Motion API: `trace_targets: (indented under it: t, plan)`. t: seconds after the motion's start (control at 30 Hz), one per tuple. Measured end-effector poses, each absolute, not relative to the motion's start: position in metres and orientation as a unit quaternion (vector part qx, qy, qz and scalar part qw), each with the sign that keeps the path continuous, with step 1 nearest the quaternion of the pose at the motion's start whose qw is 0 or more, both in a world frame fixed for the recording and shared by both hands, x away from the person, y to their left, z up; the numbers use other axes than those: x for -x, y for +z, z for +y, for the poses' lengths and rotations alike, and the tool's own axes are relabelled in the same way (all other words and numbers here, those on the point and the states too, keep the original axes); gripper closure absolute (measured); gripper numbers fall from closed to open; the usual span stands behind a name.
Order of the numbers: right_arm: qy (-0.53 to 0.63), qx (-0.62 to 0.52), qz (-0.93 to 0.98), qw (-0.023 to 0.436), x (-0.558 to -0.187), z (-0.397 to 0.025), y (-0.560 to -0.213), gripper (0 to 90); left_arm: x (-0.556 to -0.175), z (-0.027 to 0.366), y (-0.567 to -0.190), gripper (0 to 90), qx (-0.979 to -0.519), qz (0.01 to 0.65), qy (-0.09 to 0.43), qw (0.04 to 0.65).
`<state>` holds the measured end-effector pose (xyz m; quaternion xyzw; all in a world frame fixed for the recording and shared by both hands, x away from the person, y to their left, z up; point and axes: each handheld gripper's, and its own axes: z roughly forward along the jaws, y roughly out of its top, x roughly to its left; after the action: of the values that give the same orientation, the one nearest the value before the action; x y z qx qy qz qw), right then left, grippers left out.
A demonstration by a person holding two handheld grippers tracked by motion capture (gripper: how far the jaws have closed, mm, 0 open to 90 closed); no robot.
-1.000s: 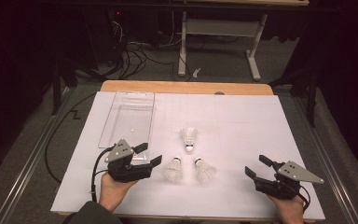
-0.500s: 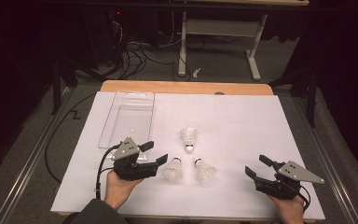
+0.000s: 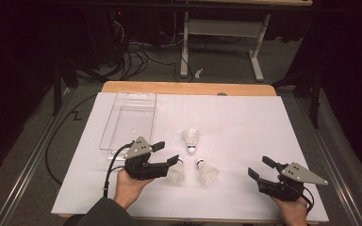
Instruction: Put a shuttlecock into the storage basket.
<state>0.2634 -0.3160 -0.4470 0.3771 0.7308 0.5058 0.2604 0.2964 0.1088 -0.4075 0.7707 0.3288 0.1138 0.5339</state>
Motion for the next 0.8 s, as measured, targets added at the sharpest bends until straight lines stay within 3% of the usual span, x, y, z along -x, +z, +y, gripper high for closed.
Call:
trace_targets:
  t: [0.8]
  plan:
    - [0.51,-0.381,0.728,0.256,-0.264,-0.317,-0.447,29.4,-0.312,0.086,-0.405,31.2,-0.776,0.33,0.1,0.528]
